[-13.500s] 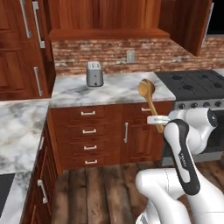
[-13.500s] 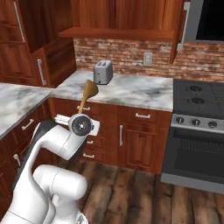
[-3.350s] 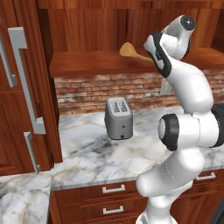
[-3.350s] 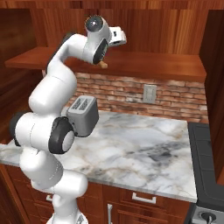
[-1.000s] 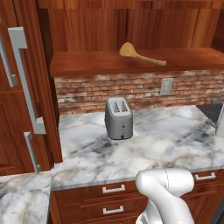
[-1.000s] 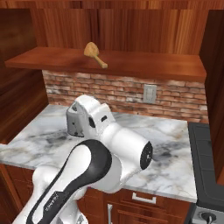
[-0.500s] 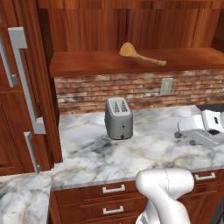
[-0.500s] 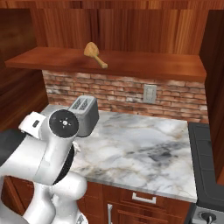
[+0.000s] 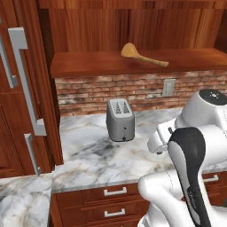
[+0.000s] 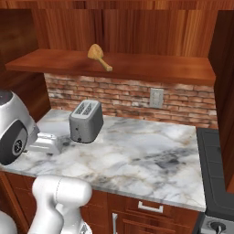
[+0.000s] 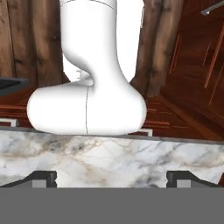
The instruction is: Organize the utensils by type. Pick up the wooden spoons from the counter and place them in the open cabinet. Then pick up the metallic utensils from the counter and place them in the open drawer.
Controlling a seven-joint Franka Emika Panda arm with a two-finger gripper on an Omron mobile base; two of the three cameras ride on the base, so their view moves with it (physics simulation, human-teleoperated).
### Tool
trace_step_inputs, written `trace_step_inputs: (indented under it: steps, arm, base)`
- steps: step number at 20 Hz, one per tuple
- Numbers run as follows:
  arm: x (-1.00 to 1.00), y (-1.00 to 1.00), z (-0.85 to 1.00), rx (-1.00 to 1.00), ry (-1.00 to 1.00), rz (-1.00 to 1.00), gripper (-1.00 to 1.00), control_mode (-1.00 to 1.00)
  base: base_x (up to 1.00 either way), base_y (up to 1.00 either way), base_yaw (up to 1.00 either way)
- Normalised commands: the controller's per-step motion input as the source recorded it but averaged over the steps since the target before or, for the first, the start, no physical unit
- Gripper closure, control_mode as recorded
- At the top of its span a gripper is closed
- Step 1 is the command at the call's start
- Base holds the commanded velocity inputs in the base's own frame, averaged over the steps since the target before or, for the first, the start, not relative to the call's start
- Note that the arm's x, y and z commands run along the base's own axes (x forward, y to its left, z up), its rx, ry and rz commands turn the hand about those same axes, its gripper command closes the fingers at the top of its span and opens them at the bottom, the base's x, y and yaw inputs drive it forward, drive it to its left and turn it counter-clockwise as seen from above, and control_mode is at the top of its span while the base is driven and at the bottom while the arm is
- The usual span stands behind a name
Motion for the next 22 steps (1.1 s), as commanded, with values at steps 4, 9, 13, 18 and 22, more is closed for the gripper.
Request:
trace_step_inputs:
  steps: [4,9,13,18,22]
  arm:
    - [0.00,-0.09,-0.76,-0.27,0.05,-0.05,-1.00,-1.00]
    - [0.00,-0.13,-0.35,0.00,-0.01,-0.02,-1.00,-1.00]
    - [-0.01,-0.24,0.00,0.14,-0.11,0.00,-1.00,-1.00]
    - [-0.06,-0.46,0.03,0.26,-0.21,0.01,-1.00,-1.00]
    - [-0.13,-0.09,0.00,0.11,-0.27,0.00,-1.00,-1.00]
  base:
    - [0.00,0.00,0.00]
    - [0.00,0.00,0.00]
    - [0.00,0.00,0.00]
    - [0.00,0.00,0.00]
    - [0.00,0.00,0.00]
